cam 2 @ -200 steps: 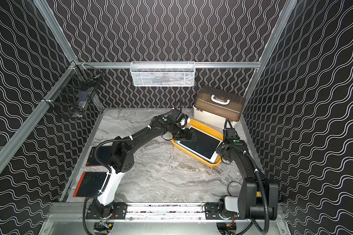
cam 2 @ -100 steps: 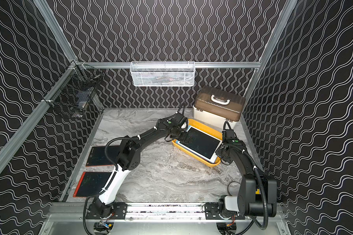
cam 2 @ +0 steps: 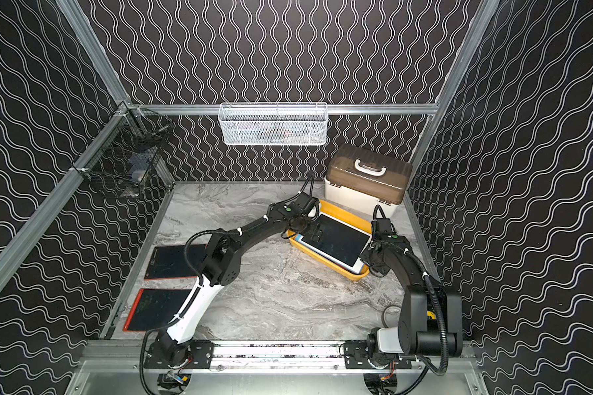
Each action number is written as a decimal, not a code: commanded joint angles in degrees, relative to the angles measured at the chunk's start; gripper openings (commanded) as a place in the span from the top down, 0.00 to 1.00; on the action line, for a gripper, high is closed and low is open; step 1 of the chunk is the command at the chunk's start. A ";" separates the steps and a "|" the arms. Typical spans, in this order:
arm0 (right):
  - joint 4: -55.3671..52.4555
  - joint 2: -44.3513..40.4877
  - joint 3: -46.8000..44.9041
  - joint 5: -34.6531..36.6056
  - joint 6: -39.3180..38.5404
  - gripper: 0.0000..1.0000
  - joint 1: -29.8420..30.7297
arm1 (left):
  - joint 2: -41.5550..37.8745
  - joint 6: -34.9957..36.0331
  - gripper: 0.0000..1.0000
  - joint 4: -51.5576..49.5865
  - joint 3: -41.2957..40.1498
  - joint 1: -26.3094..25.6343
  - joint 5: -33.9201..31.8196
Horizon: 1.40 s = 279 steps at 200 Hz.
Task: Take out the writing tablet from the storage box
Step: Pick up the writing tablet from the storage box.
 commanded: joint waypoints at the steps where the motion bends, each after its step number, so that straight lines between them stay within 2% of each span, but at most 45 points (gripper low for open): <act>1: -0.96 0.40 -0.14 0.92 0.46 0.85 -0.06 | 1.32 3.45 0.01 -3.30 0.09 -0.23 -5.99; 37: -1.50 0.89 -0.15 1.24 0.40 0.85 -0.06 | 1.64 7.14 0.01 -3.55 0.95 -1.29 -12.74; 100: -0.63 1.79 -0.92 0.59 0.00 0.87 -0.06 | 2.07 6.96 0.01 -4.28 1.77 -1.56 -13.05; 159: -0.24 -0.06 -1.55 0.78 0.16 0.87 -0.06 | 3.51 3.22 0.01 -5.25 2.69 -1.63 -0.01; 213: 0.09 -0.03 -1.55 0.02 0.15 0.89 -0.07 | 1.65 -0.27 0.01 -5.37 2.01 -1.54 8.70; 279: 0.79 -0.06 -1.99 -0.85 0.13 0.90 -0.06 | -2.51 -7.09 0.01 -0.62 0.32 -1.50 22.13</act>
